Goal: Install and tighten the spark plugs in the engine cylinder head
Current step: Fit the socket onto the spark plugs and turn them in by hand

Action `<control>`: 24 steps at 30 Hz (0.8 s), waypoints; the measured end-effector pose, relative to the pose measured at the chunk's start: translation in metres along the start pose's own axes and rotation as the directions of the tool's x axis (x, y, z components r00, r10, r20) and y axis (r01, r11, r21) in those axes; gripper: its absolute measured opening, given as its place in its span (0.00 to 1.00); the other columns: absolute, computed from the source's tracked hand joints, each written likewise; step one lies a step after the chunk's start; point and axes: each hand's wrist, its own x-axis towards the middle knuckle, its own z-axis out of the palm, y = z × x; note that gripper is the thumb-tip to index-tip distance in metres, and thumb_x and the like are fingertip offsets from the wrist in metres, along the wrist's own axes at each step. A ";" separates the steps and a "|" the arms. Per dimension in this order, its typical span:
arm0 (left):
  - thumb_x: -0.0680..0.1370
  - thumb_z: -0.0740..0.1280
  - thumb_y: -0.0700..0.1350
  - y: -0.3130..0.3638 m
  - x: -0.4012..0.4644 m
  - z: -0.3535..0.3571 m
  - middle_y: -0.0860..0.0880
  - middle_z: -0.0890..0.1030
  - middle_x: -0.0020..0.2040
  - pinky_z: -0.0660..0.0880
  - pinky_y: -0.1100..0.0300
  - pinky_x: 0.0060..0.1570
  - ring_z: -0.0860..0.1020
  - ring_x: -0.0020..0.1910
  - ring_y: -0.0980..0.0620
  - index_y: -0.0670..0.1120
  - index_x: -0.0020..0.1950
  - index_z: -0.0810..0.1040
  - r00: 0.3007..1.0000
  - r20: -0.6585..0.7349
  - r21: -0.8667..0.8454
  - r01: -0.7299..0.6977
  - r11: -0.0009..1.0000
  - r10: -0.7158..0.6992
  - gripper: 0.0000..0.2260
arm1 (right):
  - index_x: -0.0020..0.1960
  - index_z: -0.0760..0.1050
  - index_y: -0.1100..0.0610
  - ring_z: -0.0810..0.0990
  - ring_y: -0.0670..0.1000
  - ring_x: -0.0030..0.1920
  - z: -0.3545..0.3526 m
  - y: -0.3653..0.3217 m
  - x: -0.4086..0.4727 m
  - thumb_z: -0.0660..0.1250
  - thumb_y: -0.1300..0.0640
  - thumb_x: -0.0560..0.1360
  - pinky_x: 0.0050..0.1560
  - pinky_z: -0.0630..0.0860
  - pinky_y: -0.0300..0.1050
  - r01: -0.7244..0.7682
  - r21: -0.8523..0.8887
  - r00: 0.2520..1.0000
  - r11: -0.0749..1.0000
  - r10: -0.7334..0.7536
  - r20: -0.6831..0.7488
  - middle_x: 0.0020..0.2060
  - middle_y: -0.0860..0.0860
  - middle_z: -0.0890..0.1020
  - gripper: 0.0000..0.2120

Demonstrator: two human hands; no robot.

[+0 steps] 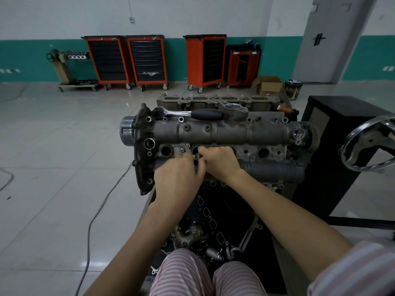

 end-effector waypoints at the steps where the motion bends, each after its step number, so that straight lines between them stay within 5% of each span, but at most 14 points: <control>1: 0.79 0.56 0.57 -0.001 0.000 -0.001 0.50 0.76 0.42 0.63 0.59 0.30 0.76 0.42 0.50 0.47 0.45 0.71 1.000 -0.010 -0.008 -0.012 1.000 0.012 0.14 | 0.32 0.75 0.61 0.74 0.54 0.18 -0.001 -0.001 0.001 0.64 0.57 0.64 0.20 0.66 0.36 -0.015 0.000 1.000 1.000 0.015 0.025 0.19 0.53 0.74 0.07; 5: 0.76 0.60 0.54 -0.006 -0.001 -0.005 0.50 0.74 0.46 0.69 0.56 0.33 0.75 0.45 0.48 0.47 0.52 0.70 0.999 -0.033 -0.080 -0.043 0.996 0.041 0.12 | 0.34 0.73 0.62 0.74 0.55 0.19 -0.002 -0.004 0.002 0.77 0.55 0.57 0.20 0.66 0.37 -0.070 -0.024 0.991 0.997 0.072 0.110 0.20 0.54 0.75 0.16; 12: 0.78 0.52 0.63 -0.002 0.001 -0.003 0.52 0.74 0.36 0.61 0.59 0.28 0.76 0.37 0.50 0.49 0.41 0.66 1.000 0.031 -0.060 0.004 0.998 -0.003 0.19 | 0.32 0.75 0.61 0.74 0.54 0.19 0.001 0.002 -0.001 0.76 0.60 0.60 0.21 0.65 0.37 -0.019 -0.012 0.996 1.000 0.020 0.087 0.20 0.53 0.76 0.10; 15: 0.79 0.55 0.59 -0.001 0.000 -0.004 0.54 0.69 0.31 0.56 0.61 0.25 0.71 0.33 0.52 0.50 0.38 0.65 1.000 0.003 -0.027 -0.001 1.000 0.001 0.16 | 0.30 0.74 0.60 0.74 0.53 0.18 -0.001 0.000 0.000 0.64 0.57 0.66 0.21 0.63 0.35 -0.010 -0.003 0.999 1.000 0.010 0.050 0.19 0.52 0.74 0.08; 20: 0.77 0.61 0.54 -0.006 0.000 -0.005 0.51 0.74 0.44 0.62 0.59 0.30 0.76 0.42 0.50 0.48 0.52 0.70 0.998 -0.033 -0.050 -0.046 0.998 0.044 0.10 | 0.36 0.73 0.64 0.75 0.57 0.20 0.002 0.000 0.000 0.74 0.57 0.62 0.22 0.67 0.41 -0.066 0.013 0.992 0.998 0.064 0.108 0.21 0.56 0.76 0.13; 24: 0.77 0.60 0.56 -0.004 -0.001 -0.002 0.51 0.76 0.46 0.60 0.59 0.29 0.77 0.43 0.49 0.48 0.53 0.69 0.999 -0.030 -0.077 -0.044 0.996 0.042 0.12 | 0.38 0.73 0.64 0.74 0.57 0.19 0.001 0.001 0.000 0.75 0.61 0.62 0.20 0.65 0.40 -0.042 0.008 0.990 0.999 0.040 0.139 0.21 0.56 0.76 0.12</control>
